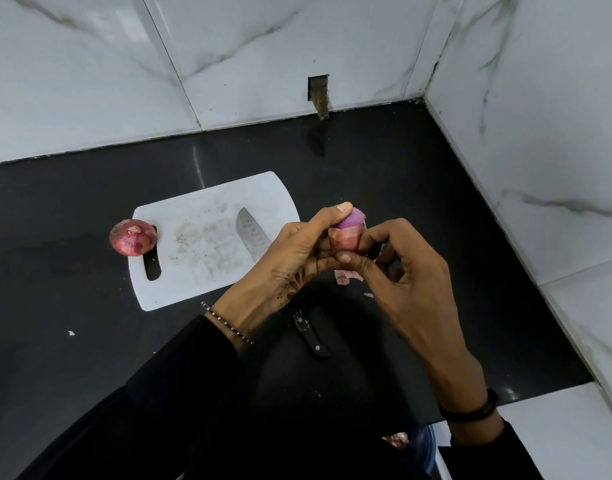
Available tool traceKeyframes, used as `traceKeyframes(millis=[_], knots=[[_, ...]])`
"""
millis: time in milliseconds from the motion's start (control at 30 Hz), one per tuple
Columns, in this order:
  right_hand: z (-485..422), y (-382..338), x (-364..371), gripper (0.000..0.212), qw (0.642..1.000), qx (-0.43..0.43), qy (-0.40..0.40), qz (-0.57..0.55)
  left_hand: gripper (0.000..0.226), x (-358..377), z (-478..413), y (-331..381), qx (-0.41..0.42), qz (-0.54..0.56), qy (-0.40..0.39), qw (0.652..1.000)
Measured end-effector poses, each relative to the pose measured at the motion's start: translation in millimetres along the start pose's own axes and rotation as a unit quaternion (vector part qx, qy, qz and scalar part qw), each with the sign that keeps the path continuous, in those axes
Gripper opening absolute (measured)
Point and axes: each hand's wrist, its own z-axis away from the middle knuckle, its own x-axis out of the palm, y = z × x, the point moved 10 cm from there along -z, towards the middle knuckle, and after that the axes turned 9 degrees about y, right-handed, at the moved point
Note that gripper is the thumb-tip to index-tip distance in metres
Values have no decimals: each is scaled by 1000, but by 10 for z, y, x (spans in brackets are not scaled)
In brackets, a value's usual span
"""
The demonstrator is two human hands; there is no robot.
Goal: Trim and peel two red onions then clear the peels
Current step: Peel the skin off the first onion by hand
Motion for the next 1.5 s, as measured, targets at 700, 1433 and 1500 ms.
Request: traceKeyframes(millis=[700, 1433, 1500], knots=[[76, -23, 7, 45, 996, 38, 80, -8, 33, -142, -2, -1, 36, -18, -7, 999], [117, -30, 91, 50, 994, -30, 4, 107, 53, -253, -55, -13, 80, -187, 53, 978], [118, -10, 113, 50, 993, -33, -10, 113, 58, -278, -62, -18, 82, -205, 68, 973]])
